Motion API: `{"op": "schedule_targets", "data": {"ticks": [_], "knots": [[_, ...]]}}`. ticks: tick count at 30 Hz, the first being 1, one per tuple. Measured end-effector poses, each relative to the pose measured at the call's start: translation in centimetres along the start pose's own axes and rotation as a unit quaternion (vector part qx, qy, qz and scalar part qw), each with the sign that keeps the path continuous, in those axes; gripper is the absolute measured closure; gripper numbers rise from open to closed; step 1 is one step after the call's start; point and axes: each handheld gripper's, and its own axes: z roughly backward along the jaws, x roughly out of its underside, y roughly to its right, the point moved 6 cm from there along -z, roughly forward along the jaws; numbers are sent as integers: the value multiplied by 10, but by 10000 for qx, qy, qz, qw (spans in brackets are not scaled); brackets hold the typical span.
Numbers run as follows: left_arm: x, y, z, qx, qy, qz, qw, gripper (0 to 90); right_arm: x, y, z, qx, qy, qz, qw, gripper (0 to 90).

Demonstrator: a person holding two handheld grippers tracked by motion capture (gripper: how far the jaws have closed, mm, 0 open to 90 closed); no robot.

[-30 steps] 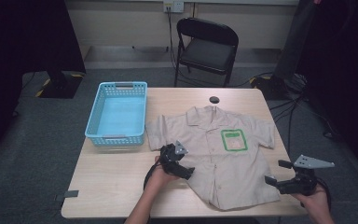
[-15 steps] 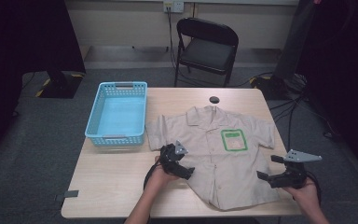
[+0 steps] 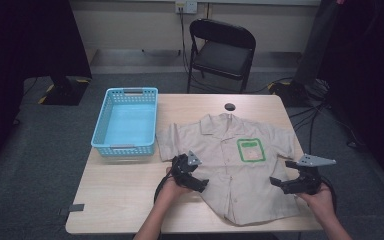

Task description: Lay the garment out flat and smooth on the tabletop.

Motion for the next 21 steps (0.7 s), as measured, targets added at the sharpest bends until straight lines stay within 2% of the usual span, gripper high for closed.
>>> {"op": "schedule_targets", "data": {"ticks": [16, 21], "knots": [[0, 0, 0, -1, -1, 0, 10000, 0, -13, 4, -25, 106, -33, 134, 9998, 0], [0, 0, 0, -1, -2, -7, 10000, 0, -13, 7, -34, 130, -53, 89, 9999, 0]]}}
